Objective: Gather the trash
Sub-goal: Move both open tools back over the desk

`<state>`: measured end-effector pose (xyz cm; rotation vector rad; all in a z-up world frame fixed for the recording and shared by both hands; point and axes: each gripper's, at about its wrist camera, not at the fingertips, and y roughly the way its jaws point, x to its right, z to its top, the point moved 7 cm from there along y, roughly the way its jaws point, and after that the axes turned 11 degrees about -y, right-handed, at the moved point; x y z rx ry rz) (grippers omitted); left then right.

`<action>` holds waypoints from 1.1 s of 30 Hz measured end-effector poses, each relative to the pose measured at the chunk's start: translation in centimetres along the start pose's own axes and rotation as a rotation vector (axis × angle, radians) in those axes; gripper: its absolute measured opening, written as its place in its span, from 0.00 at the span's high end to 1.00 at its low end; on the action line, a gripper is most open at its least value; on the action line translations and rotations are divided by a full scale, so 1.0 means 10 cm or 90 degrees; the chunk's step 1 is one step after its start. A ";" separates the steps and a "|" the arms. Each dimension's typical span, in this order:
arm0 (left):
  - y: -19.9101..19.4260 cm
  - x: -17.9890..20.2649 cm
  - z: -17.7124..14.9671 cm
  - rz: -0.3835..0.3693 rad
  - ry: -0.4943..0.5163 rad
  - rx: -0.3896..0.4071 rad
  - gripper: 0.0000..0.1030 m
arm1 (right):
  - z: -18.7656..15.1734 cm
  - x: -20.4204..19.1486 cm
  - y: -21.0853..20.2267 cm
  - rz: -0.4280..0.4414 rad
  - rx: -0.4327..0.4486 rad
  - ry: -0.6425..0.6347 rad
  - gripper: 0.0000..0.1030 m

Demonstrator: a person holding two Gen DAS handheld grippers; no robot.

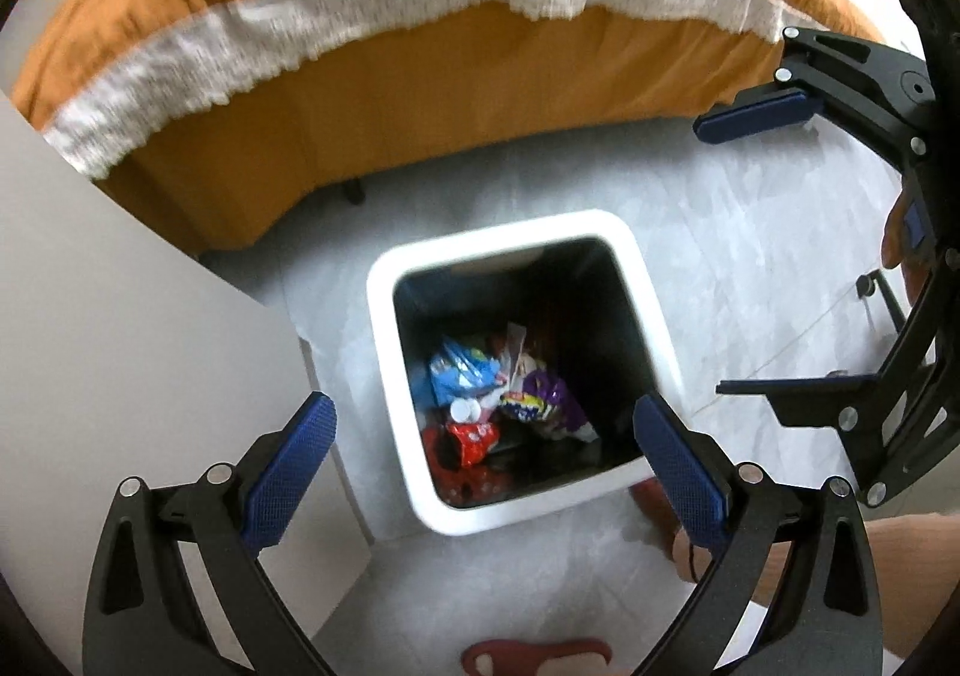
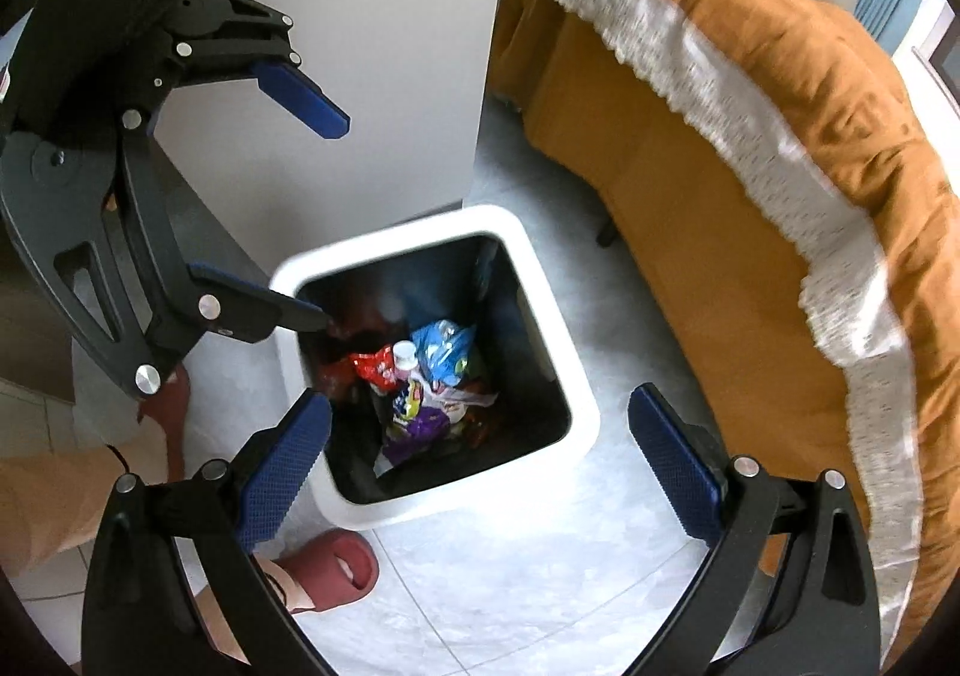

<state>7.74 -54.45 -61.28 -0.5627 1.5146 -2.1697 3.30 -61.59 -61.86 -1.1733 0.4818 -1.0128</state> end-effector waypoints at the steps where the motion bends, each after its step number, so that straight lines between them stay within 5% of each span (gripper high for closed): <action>1: -0.09 0.00 0.04 0.002 0.001 0.006 0.05 | 0.06 0.02 -0.12 -0.005 0.006 0.003 0.04; 16: -2.23 -0.02 0.64 0.029 -0.066 0.169 0.05 | 0.81 0.45 -1.99 -0.086 0.119 0.200 0.04; 24: -3.36 -0.15 0.81 0.066 -0.106 0.263 0.05 | 1.33 0.52 -2.98 -0.143 0.217 0.217 0.04; 33: -4.45 -0.74 0.59 0.161 -0.190 0.345 0.05 | 2.15 0.25 -3.56 -0.110 0.321 0.203 0.04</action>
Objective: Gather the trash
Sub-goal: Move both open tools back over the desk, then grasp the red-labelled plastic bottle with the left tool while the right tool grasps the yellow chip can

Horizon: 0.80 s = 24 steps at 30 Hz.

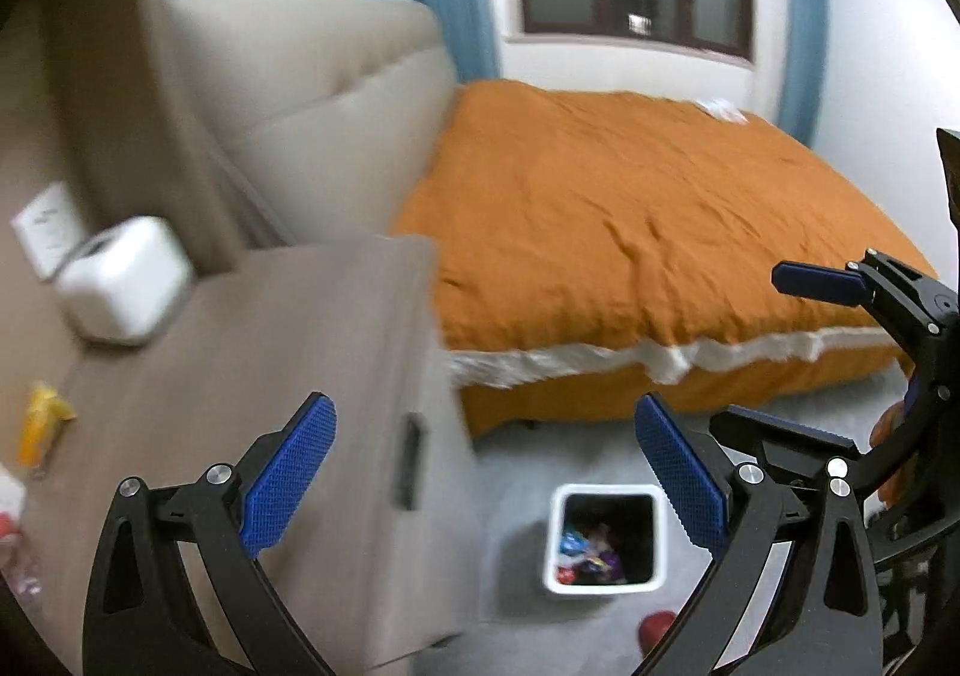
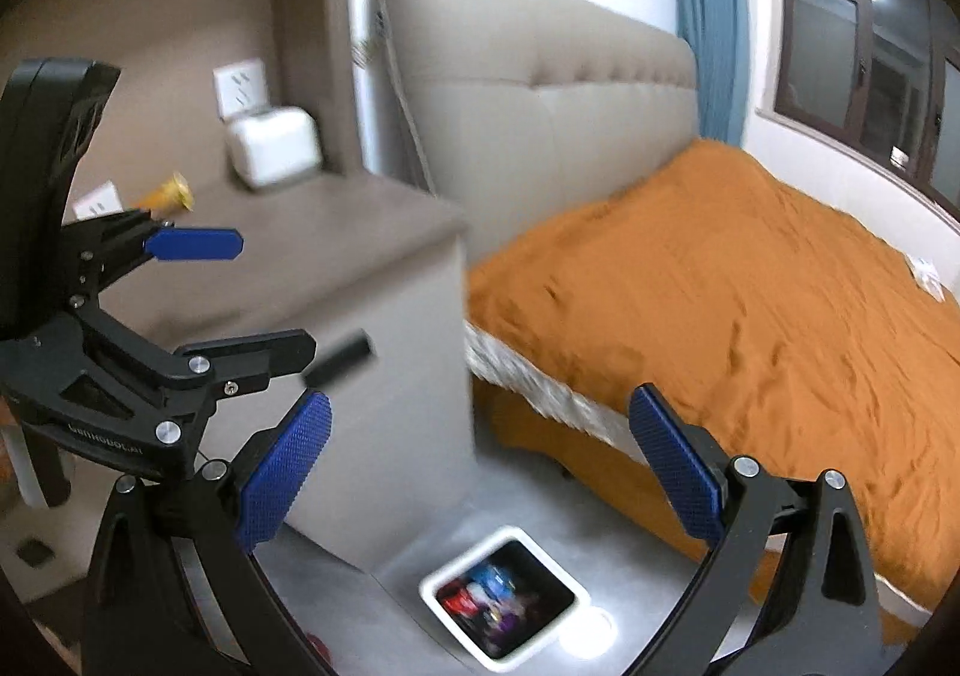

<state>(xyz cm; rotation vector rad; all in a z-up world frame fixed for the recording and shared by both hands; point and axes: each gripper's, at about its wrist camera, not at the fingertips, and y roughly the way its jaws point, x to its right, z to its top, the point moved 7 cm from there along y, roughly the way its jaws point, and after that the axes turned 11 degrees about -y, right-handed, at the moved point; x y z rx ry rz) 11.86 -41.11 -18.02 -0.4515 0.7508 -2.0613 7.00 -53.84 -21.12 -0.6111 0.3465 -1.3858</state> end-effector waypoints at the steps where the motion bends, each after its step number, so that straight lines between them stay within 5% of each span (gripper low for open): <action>1: -0.10 -0.15 0.02 0.022 -0.009 0.003 0.05 | 0.11 -0.10 0.01 0.011 0.011 -0.003 0.04; 14: -1.07 -2.06 -0.03 0.236 -0.189 0.073 0.05 | 1.34 -1.71 0.39 0.169 0.090 -0.091 0.04; 24: -1.29 -3.36 -0.33 0.357 -0.321 0.075 0.05 | 1.91 -2.79 0.98 0.247 0.083 -0.150 0.04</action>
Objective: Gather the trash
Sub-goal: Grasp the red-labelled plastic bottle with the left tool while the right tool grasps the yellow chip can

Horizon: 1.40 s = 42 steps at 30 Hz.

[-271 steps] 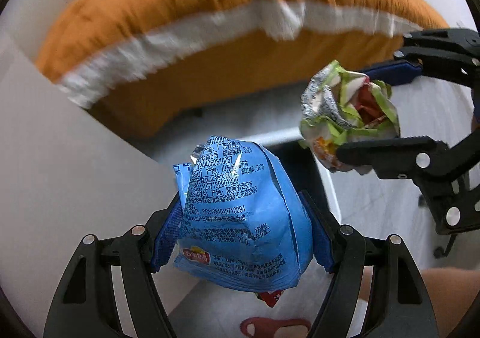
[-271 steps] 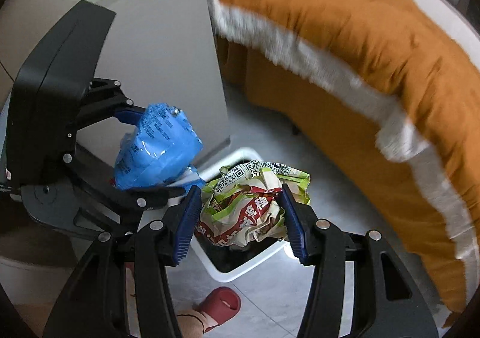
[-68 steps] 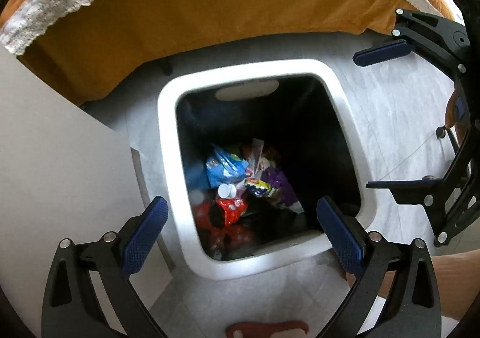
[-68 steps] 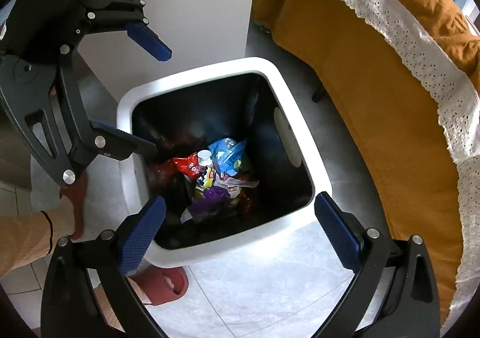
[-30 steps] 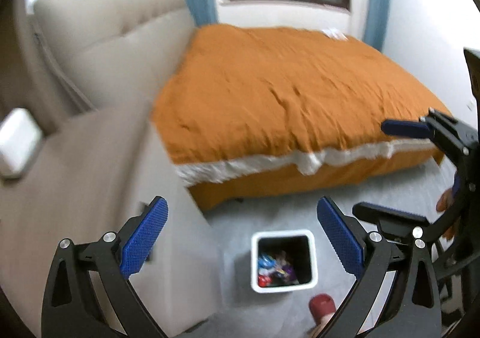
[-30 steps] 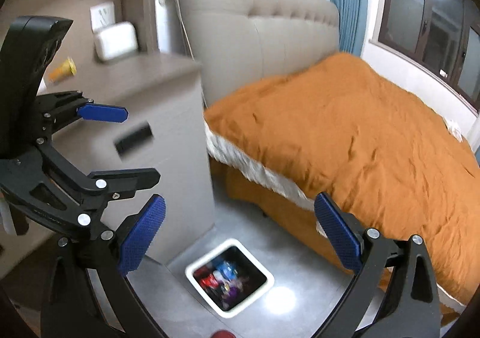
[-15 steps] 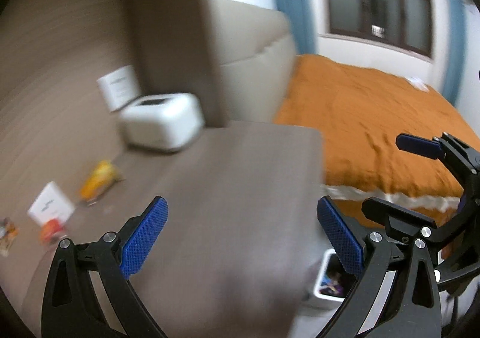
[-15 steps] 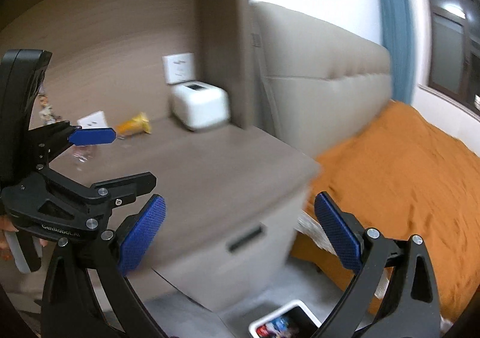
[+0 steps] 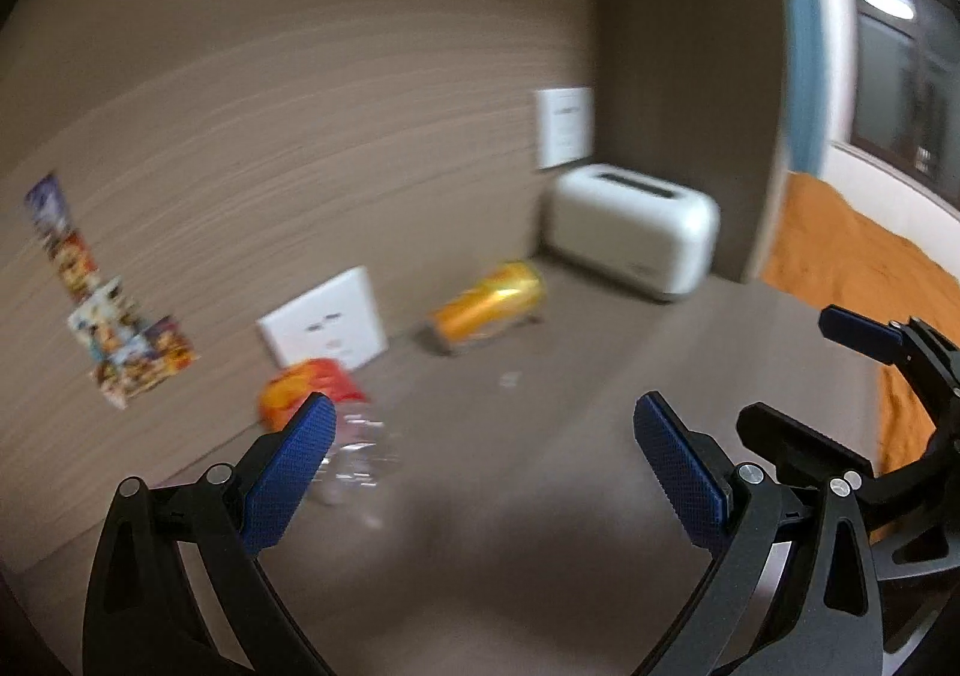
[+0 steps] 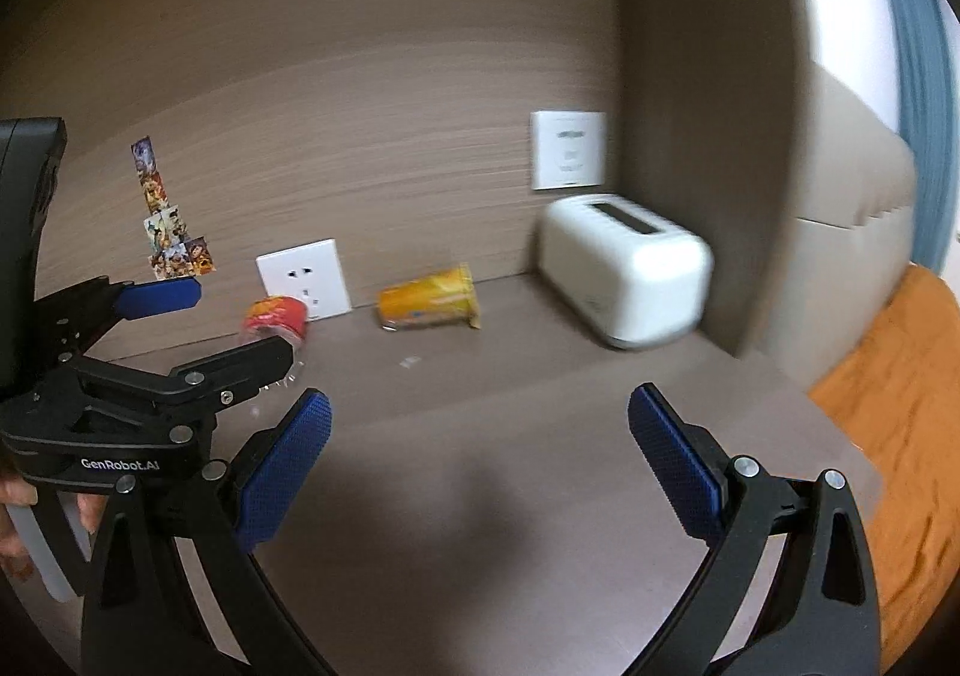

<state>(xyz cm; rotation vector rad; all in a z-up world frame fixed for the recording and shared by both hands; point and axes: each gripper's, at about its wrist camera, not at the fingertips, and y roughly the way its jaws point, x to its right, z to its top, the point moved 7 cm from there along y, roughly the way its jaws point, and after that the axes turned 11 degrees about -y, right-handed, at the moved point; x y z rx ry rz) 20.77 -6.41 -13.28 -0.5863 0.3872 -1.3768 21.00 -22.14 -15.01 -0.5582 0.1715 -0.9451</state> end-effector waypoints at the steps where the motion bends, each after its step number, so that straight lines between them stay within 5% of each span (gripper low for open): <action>1: 0.04 -0.10 0.01 0.011 -0.007 -0.003 0.05 | 0.04 -0.04 0.11 0.003 -0.004 -0.009 0.04; 11: 0.75 -0.85 -0.12 0.123 -0.068 -0.088 0.05 | 0.29 -0.17 1.16 0.017 -0.081 -0.051 0.04; 24: 1.17 -1.01 -0.22 0.128 -0.115 -0.149 0.05 | 0.39 -0.30 2.09 0.005 -0.153 -0.129 0.04; 29: 1.30 -1.06 -0.22 0.124 -0.139 -0.165 0.06 | 0.41 -0.32 2.24 0.010 -0.168 -0.134 0.04; 34: 1.30 -1.06 -0.23 0.102 -0.151 -0.165 0.11 | 0.44 -0.32 2.24 0.018 -0.159 -0.128 0.15; 42: 1.03 -0.96 -0.26 0.074 -0.123 -0.149 0.26 | 0.49 -0.28 1.86 0.025 -0.129 -0.120 0.15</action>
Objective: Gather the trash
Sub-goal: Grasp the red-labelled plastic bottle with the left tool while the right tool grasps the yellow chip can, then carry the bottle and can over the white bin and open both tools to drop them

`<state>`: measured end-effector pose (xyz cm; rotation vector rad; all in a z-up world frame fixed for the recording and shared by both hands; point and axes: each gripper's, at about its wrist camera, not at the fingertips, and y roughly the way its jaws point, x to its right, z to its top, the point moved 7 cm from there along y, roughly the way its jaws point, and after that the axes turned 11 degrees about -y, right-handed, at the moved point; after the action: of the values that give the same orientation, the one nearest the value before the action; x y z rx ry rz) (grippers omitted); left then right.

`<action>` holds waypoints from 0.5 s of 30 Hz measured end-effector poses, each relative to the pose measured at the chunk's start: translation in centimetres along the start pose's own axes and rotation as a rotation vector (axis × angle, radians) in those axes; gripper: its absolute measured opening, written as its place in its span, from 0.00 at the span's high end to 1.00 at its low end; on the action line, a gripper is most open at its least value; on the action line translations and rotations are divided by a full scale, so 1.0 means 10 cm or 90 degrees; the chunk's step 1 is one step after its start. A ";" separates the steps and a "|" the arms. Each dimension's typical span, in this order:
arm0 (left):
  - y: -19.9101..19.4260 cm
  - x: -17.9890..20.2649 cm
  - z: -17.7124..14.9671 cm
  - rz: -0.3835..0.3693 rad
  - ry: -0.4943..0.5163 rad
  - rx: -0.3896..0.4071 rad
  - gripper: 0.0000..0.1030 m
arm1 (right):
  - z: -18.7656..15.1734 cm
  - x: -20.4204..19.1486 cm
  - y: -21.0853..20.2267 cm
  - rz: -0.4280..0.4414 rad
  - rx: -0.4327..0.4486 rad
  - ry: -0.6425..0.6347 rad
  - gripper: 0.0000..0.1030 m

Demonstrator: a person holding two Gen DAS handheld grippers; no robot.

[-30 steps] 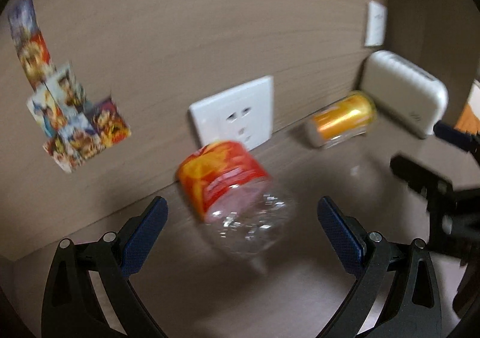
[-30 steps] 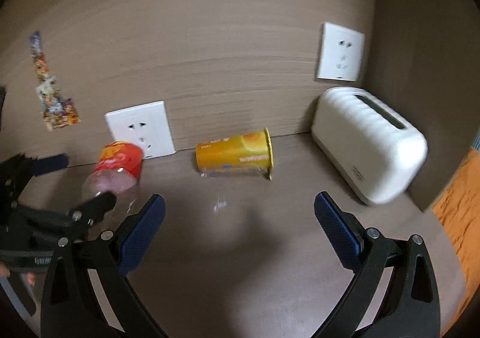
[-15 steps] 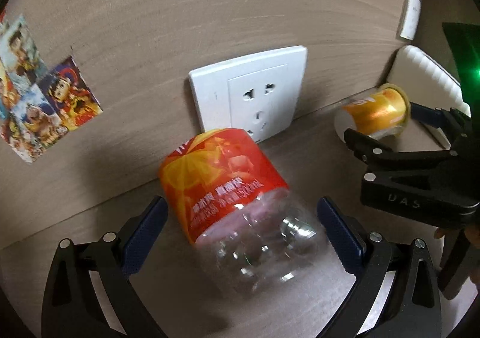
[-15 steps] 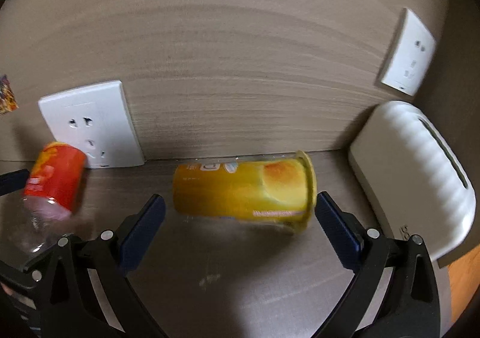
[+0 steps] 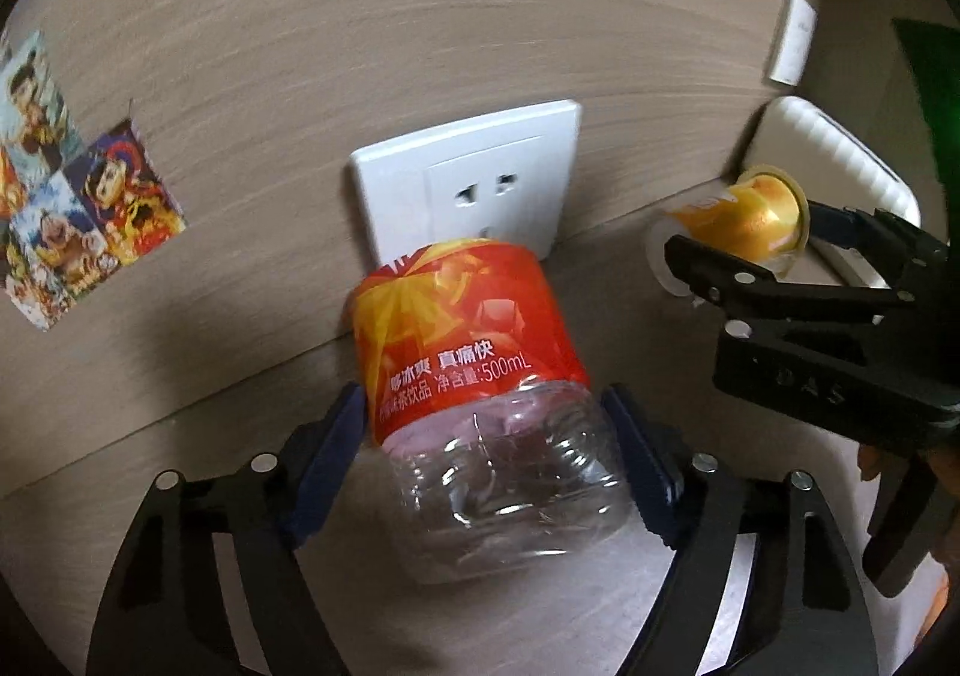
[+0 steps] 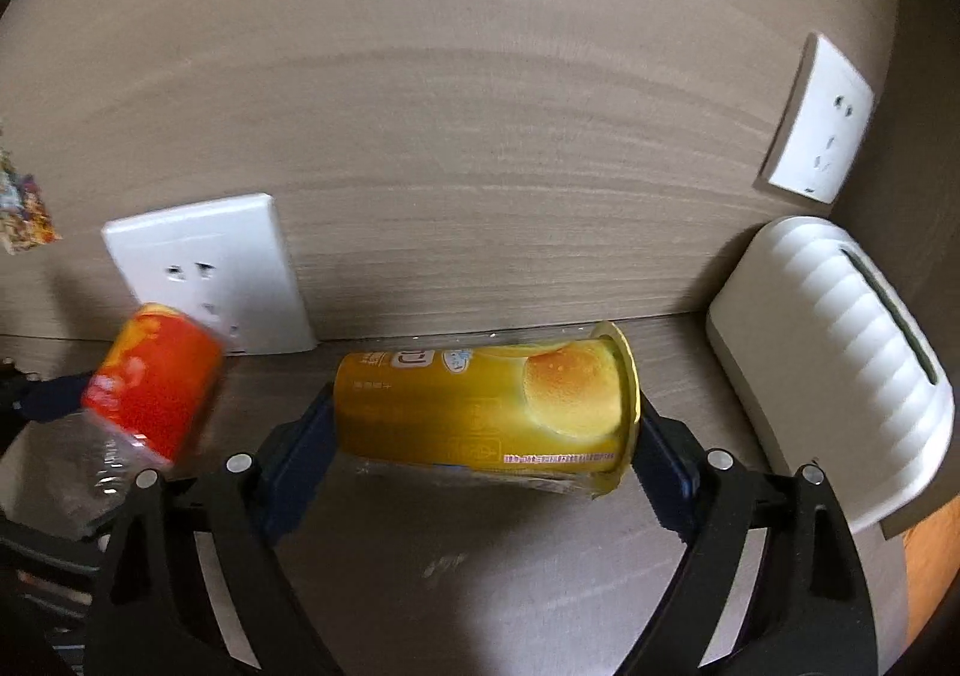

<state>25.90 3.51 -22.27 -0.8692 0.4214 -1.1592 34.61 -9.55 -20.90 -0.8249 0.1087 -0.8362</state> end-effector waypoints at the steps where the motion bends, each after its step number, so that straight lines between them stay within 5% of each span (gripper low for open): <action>1: -0.03 0.01 0.00 -0.003 0.003 0.002 0.26 | -0.01 0.01 -0.07 -0.001 0.004 0.001 0.15; 15: -0.98 0.44 -0.03 -0.080 0.096 0.069 0.27 | -0.45 0.36 -1.53 -0.073 0.089 0.076 0.15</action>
<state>21.25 -1.96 -14.25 -0.7240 0.4271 -1.3564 25.94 -20.73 -12.75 -0.6546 0.1067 -0.9903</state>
